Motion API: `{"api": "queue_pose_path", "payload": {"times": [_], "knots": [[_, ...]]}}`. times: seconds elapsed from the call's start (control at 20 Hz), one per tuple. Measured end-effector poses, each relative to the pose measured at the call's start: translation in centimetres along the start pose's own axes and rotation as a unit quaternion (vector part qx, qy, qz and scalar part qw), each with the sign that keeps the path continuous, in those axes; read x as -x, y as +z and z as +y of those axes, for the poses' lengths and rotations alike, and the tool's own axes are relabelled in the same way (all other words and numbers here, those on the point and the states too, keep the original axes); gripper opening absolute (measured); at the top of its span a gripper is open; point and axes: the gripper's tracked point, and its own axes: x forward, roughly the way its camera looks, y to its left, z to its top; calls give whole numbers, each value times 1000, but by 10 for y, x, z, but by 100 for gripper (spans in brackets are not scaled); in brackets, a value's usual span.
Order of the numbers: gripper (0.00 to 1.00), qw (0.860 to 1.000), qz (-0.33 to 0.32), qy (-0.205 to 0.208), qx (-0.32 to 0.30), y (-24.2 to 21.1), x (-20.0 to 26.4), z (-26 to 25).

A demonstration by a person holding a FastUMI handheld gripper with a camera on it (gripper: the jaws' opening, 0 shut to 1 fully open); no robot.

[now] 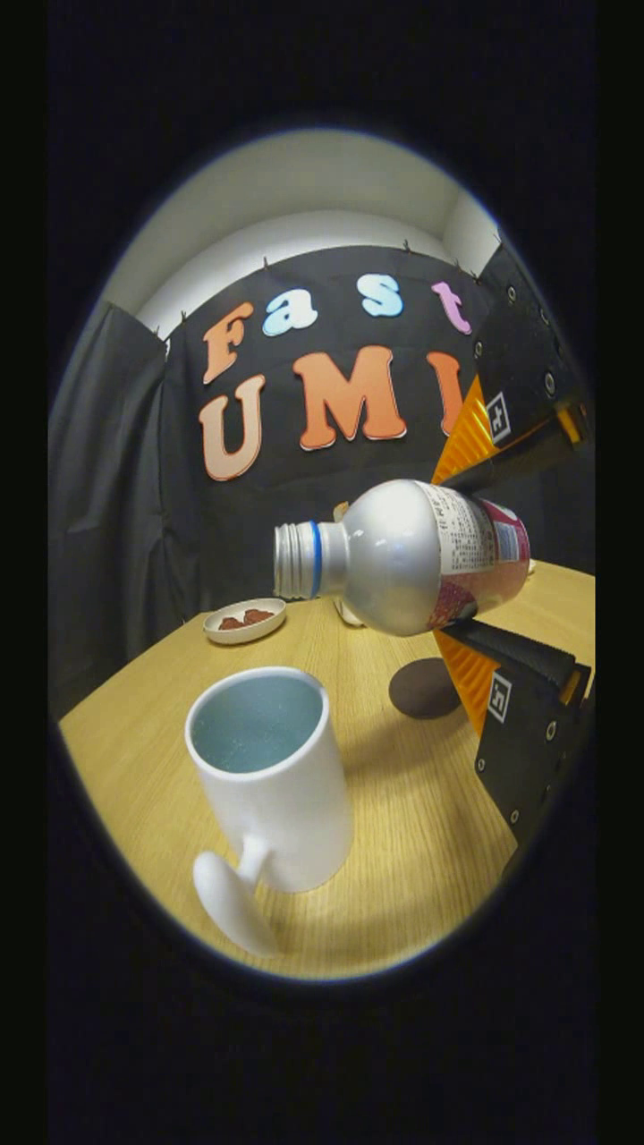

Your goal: Take the bottle from table, then pour the juice into the cup, finally place the bottle on the coaster

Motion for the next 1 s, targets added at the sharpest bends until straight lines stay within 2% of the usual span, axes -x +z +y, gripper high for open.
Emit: {"api": "queue_pose_path", "payload": {"times": [0.4, 1.0], "knots": [[77, 996, -19, -18, 88, 8, 1, 7], [77, 984, -41, -33, 170, 15, 2, -1]]}}
